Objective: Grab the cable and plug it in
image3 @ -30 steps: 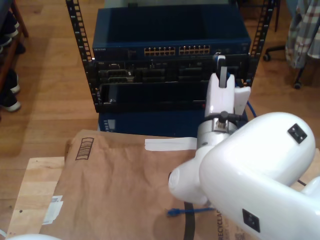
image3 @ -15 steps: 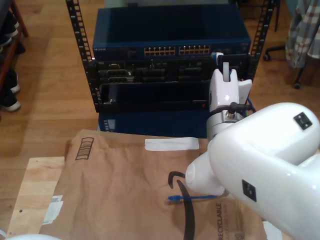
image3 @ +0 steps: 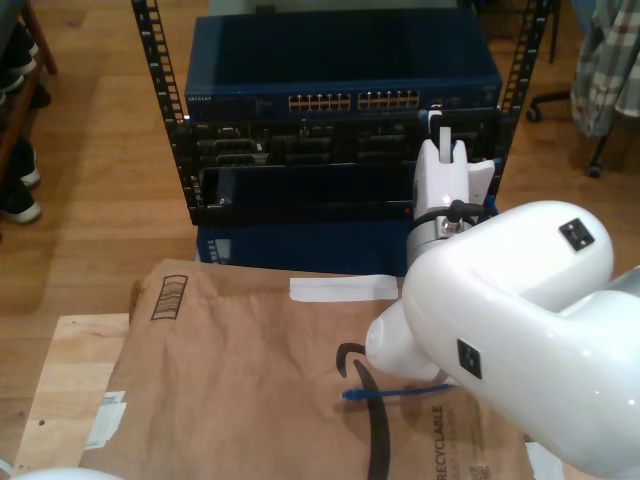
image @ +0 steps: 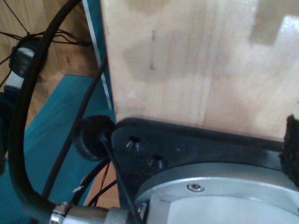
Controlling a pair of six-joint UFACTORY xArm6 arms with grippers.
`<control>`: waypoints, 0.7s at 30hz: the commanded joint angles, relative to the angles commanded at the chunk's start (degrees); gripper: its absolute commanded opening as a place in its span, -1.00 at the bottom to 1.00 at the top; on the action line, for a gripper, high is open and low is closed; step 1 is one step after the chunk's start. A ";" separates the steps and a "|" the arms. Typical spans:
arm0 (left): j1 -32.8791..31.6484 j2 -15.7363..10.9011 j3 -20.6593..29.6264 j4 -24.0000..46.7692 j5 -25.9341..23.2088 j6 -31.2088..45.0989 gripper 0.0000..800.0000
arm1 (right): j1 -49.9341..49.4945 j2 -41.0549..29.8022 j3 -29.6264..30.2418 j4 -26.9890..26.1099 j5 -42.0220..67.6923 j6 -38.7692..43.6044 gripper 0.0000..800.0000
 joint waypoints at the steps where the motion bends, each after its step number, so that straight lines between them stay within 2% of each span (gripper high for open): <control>1: 0.00 0.00 0.00 0.00 0.00 0.00 1.00 | 0.09 0.35 -0.44 0.00 0.00 0.00 -1.00; 4: 0.00 0.00 0.00 0.00 0.00 0.00 1.00 | 0.18 1.49 -1.76 0.18 -0.18 0.00 -1.00; 8: 0.00 0.00 0.00 0.00 0.00 0.00 1.00 | 0.35 4.04 -5.89 4.04 -0.18 -0.18 -1.00; 15: 0.00 0.00 0.00 0.00 0.00 0.00 1.00 | 0.44 8.35 -11.52 6.15 -0.09 -0.35 -1.00; 21: 0.00 0.00 0.00 0.00 0.00 0.00 1.00 | 0.62 9.85 -13.36 7.74 -0.09 -0.44 -1.00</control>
